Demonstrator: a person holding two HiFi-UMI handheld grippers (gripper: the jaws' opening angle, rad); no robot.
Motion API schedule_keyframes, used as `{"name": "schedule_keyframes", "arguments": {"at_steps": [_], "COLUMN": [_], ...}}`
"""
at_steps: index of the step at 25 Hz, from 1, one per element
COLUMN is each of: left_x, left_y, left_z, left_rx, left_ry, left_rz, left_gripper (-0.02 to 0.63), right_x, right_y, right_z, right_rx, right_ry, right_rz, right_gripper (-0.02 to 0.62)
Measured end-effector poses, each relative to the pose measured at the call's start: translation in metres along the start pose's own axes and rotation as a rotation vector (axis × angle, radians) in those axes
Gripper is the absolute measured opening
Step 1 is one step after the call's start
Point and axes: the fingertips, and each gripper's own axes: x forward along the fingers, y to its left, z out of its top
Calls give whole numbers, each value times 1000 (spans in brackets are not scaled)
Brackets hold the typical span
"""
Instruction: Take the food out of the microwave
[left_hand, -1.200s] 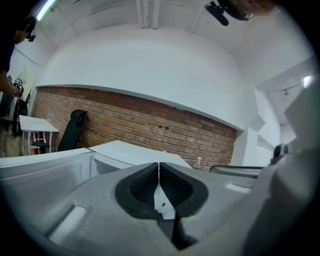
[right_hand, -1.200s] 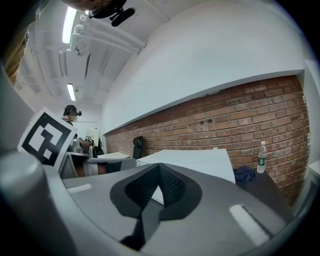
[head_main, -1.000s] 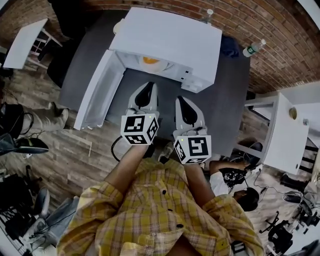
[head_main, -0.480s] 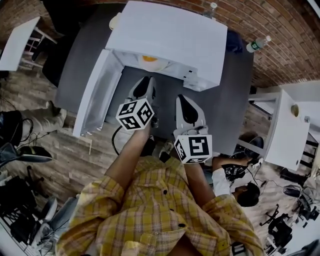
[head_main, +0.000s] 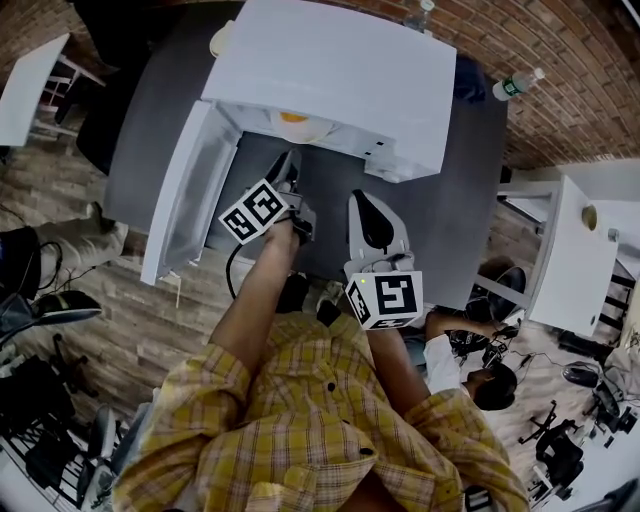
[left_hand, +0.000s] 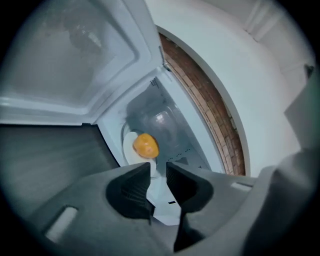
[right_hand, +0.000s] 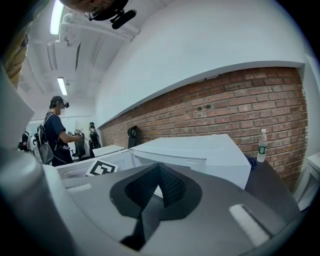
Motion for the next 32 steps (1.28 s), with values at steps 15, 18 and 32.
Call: {"name": "schedule_keyframes", "arguments": {"at_steps": [15, 18, 32], "left_x": [30, 34, 57], "left_y": [52, 58, 76], "left_z": [-11, -13, -18], "left_rx": [-536, -580, -676], "left_ry": [-32, -36, -46], "left_rz": [-27, -17, 9], "left_gripper": [112, 112, 112], "right_x": [11, 12, 17], "right_y": [-3, -4, -14], "right_z": [-11, -12, -20], "right_rx": [19, 23, 35], "right_ry": [25, 27, 38], "right_rz": [-8, -12, -34], "right_gripper": [3, 3, 3]}}
